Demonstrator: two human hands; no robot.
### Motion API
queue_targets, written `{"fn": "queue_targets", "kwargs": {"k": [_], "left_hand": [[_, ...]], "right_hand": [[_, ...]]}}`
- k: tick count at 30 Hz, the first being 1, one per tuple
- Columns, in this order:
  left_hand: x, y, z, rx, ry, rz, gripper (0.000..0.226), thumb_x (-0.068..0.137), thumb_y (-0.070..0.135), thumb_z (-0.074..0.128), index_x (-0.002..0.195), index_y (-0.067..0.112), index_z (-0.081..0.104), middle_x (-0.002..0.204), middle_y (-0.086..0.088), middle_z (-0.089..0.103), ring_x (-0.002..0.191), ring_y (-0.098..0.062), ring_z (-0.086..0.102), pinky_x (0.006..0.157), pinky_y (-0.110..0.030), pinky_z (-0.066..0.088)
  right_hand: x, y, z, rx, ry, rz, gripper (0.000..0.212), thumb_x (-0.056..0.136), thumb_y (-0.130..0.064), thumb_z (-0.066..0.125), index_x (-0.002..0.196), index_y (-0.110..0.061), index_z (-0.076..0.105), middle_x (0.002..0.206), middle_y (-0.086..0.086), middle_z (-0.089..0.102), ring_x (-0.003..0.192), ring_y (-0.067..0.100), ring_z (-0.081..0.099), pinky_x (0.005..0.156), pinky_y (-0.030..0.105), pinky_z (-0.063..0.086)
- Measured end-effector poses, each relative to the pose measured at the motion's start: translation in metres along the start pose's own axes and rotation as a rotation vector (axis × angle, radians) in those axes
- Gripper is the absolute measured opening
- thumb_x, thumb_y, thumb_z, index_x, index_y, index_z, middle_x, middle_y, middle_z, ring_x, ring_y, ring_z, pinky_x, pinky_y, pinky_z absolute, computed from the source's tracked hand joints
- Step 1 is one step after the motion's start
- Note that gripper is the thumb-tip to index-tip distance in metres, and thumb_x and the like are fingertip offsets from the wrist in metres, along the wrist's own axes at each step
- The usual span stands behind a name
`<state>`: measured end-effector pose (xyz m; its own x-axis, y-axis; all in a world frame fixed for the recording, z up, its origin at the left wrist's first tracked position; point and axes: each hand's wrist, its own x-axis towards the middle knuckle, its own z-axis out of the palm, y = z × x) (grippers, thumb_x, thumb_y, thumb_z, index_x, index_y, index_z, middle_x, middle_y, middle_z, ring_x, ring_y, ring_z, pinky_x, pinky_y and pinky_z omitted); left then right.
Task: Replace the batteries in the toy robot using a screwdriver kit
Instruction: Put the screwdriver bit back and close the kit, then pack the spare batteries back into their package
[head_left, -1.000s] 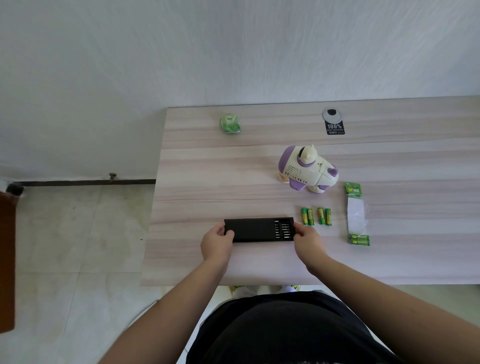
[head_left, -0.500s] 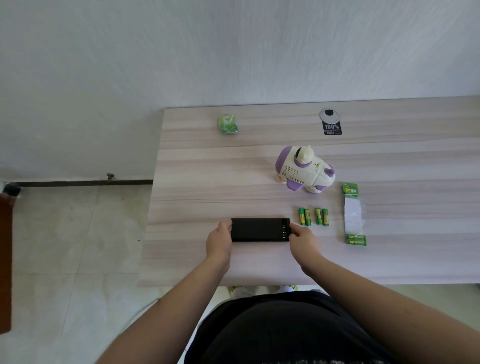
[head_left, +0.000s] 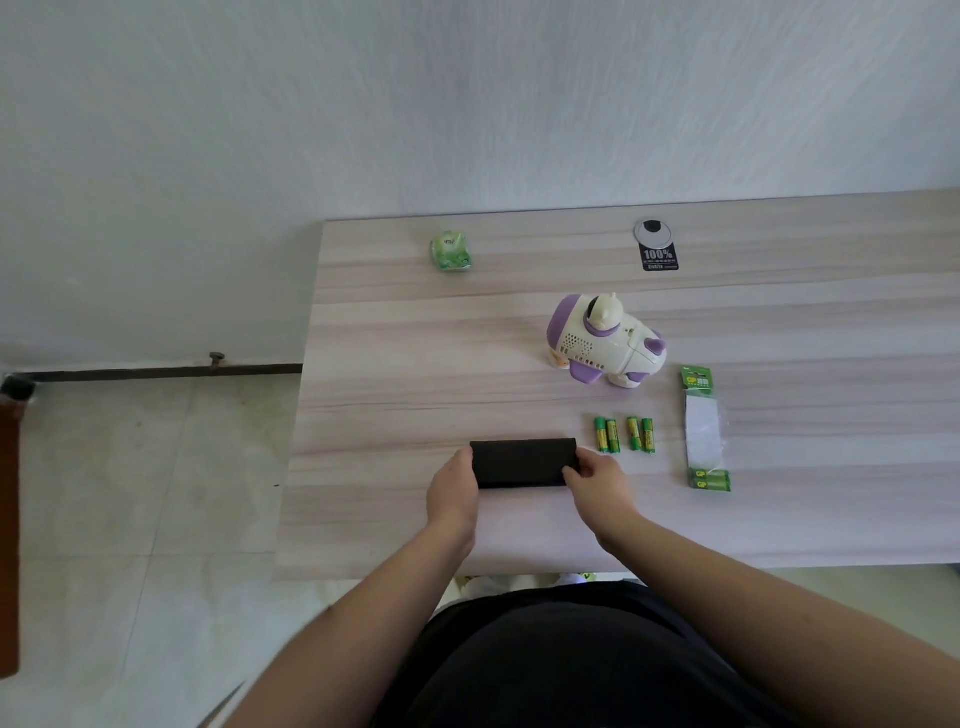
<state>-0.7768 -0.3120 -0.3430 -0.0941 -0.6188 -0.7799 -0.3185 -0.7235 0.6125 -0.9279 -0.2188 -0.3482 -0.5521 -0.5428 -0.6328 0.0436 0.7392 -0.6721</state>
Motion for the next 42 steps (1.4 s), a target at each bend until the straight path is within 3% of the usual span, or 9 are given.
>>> {"fn": "queue_targets", "kwargs": {"k": [6, 12, 16, 19, 24, 33, 36, 40, 42], "left_hand": [[0.005, 0.002, -0.006, 0.093, 0.052, 0.124, 0.039, 0.092, 0.019, 0.052, 0.13, 0.022, 0.057, 0.127, 0.011, 0.056, 0.116, -0.01, 0.051, 0.103, -0.03, 0.04], [0.011, 0.002, -0.013, 0.066, 0.069, 0.172, 0.034, 0.09, 0.02, 0.067, 0.12, 0.017, 0.053, 0.123, 0.002, 0.059, 0.11, -0.01, 0.054, 0.094, -0.027, 0.044], [0.011, 0.002, -0.025, 0.02, 0.017, 0.134, 0.036, 0.088, 0.02, 0.07, 0.116, 0.017, 0.047, 0.115, -0.005, 0.065, 0.102, -0.019, 0.063, 0.081, -0.028, 0.05], [0.01, 0.005, -0.032, -0.02, -0.058, 0.13, 0.041, 0.089, 0.016, 0.069, 0.122, 0.021, 0.044, 0.107, -0.007, 0.066, 0.098, -0.02, 0.065, 0.078, -0.027, 0.05], [0.012, 0.008, -0.045, -0.08, -0.162, 0.133, 0.028, 0.088, 0.005, 0.067, 0.116, 0.006, 0.063, 0.104, -0.012, 0.068, 0.096, -0.023, 0.067, 0.078, -0.032, 0.058], [0.009, 0.01, -0.05, -0.096, -0.197, 0.119, 0.02, 0.082, 0.0, 0.072, 0.1, 0.004, 0.062, 0.104, -0.02, 0.067, 0.094, -0.028, 0.068, 0.074, -0.035, 0.059], [0.013, 0.012, -0.053, 0.085, -0.267, 0.131, 0.027, 0.079, 0.007, 0.077, 0.1, 0.005, 0.059, 0.104, -0.018, 0.065, 0.094, -0.027, 0.067, 0.075, -0.035, 0.059], [0.021, 0.016, -0.048, 0.737, -0.348, 0.324, 0.035, 0.073, 0.036, 0.081, 0.093, 0.013, 0.062, 0.091, -0.004, 0.068, 0.086, -0.022, 0.064, 0.07, -0.032, 0.049], [0.018, 0.02, -0.037, 0.752, -0.393, 0.369, 0.028, 0.085, 0.039, 0.069, 0.102, 0.017, 0.064, 0.092, 0.0, 0.066, 0.088, -0.019, 0.063, 0.077, -0.034, 0.05]], "right_hand": [[-0.001, 0.007, 0.009, 0.07, 0.018, 0.08, 0.054, 0.084, -0.033, 0.072, 0.129, -0.012, 0.048, 0.119, 0.003, 0.058, 0.105, 0.018, 0.058, 0.085, 0.028, 0.048], [-0.005, -0.004, 0.02, 0.153, 0.058, -0.006, 0.054, 0.086, -0.033, 0.07, 0.131, -0.023, 0.044, 0.13, -0.001, 0.048, 0.114, 0.016, 0.052, 0.091, 0.033, 0.048], [-0.008, -0.023, 0.017, 0.269, 0.053, -0.049, 0.053, 0.084, -0.027, 0.073, 0.128, -0.03, 0.044, 0.115, -0.007, 0.055, 0.1, 0.01, 0.058, 0.074, 0.023, 0.049], [-0.009, -0.028, 0.016, 0.31, 0.057, -0.073, 0.053, 0.081, -0.027, 0.076, 0.123, -0.036, 0.046, 0.11, -0.005, 0.061, 0.098, 0.011, 0.062, 0.077, 0.028, 0.054], [-0.007, -0.032, 0.017, 0.246, 0.052, -0.092, 0.051, 0.083, -0.03, 0.074, 0.128, -0.025, 0.052, 0.115, -0.006, 0.062, 0.101, 0.012, 0.061, 0.084, 0.031, 0.053], [0.0, -0.028, 0.018, 0.305, -0.005, -0.087, 0.041, 0.087, -0.024, 0.07, 0.125, -0.021, 0.057, 0.111, -0.003, 0.068, 0.102, 0.015, 0.066, 0.093, 0.041, 0.055], [0.001, -0.028, 0.016, 0.3, -0.008, -0.069, 0.039, 0.088, -0.023, 0.068, 0.125, -0.024, 0.056, 0.113, -0.001, 0.066, 0.102, 0.017, 0.066, 0.092, 0.041, 0.055], [0.002, -0.028, 0.011, 0.183, -0.026, -0.103, 0.037, 0.087, -0.025, 0.069, 0.123, -0.029, 0.059, 0.113, -0.004, 0.064, 0.101, 0.015, 0.063, 0.09, 0.04, 0.055], [0.0, -0.028, 0.01, 0.159, -0.003, -0.086, 0.037, 0.086, -0.028, 0.069, 0.122, -0.028, 0.059, 0.112, -0.004, 0.064, 0.099, 0.015, 0.064, 0.089, 0.039, 0.055]]}}
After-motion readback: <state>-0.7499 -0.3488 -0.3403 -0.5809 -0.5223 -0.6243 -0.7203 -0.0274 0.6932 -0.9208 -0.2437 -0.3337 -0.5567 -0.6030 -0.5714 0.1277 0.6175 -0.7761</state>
